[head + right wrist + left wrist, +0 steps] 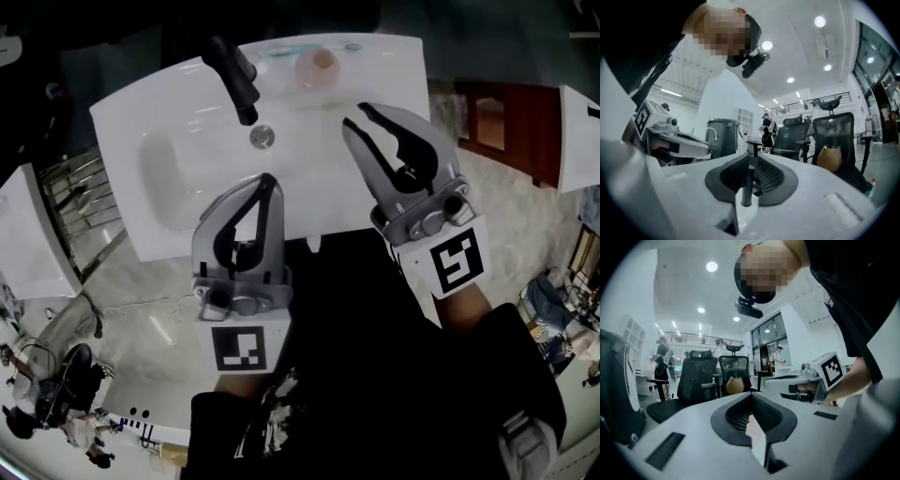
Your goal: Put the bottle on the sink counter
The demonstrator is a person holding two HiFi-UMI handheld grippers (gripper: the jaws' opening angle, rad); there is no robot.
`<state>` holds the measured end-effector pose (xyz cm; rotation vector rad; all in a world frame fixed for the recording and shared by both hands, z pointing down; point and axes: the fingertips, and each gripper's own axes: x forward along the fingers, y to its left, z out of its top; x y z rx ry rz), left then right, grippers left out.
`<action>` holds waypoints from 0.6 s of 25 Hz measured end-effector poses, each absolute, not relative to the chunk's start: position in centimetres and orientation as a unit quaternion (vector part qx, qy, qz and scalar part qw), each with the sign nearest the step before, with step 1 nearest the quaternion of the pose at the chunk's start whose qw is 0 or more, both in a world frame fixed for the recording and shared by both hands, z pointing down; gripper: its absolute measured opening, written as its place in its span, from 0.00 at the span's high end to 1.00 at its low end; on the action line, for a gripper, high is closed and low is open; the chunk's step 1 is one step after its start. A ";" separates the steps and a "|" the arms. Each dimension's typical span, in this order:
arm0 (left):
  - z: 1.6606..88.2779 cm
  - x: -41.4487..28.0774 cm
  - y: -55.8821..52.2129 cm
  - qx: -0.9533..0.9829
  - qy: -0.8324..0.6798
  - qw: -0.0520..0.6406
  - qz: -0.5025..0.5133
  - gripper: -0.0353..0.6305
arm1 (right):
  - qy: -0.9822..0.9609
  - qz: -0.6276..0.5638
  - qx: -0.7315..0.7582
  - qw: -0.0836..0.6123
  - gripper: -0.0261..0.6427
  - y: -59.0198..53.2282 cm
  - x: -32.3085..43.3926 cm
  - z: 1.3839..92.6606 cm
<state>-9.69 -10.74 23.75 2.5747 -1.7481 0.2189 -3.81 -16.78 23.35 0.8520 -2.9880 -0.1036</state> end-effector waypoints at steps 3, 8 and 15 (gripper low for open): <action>22.5 -11.3 -9.0 0.829 -0.555 -0.002 0.071 0.93 | -0.955 -0.021 0.294 -0.009 0.97 -15.2 -4.3 21.3; 21.4 -14.4 -4.5 0.830 -0.554 0.005 0.073 0.93 | -0.961 0.040 0.272 -0.032 0.97 -10.4 -6.4 19.1; 18.7 -16.7 2.1 0.834 -0.549 -0.007 0.059 0.93 | -0.967 0.039 0.249 -0.041 0.97 -5.2 -9.6 15.8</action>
